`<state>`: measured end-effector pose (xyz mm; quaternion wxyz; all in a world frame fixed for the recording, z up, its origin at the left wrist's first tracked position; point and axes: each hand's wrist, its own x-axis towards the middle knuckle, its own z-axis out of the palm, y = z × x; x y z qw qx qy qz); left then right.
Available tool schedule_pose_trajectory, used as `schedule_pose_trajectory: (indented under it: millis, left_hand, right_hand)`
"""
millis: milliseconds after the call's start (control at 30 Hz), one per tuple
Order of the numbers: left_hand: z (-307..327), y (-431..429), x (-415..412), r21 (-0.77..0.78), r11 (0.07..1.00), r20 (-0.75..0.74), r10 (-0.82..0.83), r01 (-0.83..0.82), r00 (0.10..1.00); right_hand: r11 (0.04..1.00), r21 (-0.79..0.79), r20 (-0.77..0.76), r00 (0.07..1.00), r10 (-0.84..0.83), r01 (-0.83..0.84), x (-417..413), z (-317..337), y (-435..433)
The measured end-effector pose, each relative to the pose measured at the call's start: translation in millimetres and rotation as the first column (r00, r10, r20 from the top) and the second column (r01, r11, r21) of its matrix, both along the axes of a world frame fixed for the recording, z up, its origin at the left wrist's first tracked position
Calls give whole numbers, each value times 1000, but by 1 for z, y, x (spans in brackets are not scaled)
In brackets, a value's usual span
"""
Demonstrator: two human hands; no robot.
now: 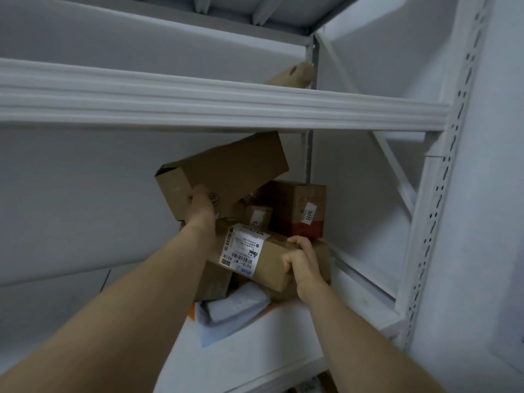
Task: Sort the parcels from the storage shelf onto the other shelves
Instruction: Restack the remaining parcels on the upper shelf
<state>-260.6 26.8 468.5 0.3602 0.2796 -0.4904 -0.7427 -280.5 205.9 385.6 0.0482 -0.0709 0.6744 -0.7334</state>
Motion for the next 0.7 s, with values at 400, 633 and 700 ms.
schedule_pose_trajectory:
  millis: [400,633,700]
  left_hand:
    - [-11,-2,2,23,999,92,-42,40,995]
    - [-13,-1,5,26,1000,63,-9,7,998]
    - [-16,-5,3,18,1000,75,-10,9,997]
  right_hand:
    - [891,352,74,958,278,-286,17,-20,1]
    - [856,457,5,963,270,-243,8,-26,-28]
    - [799,586,-117,962,248,-135,6,-31,-35]
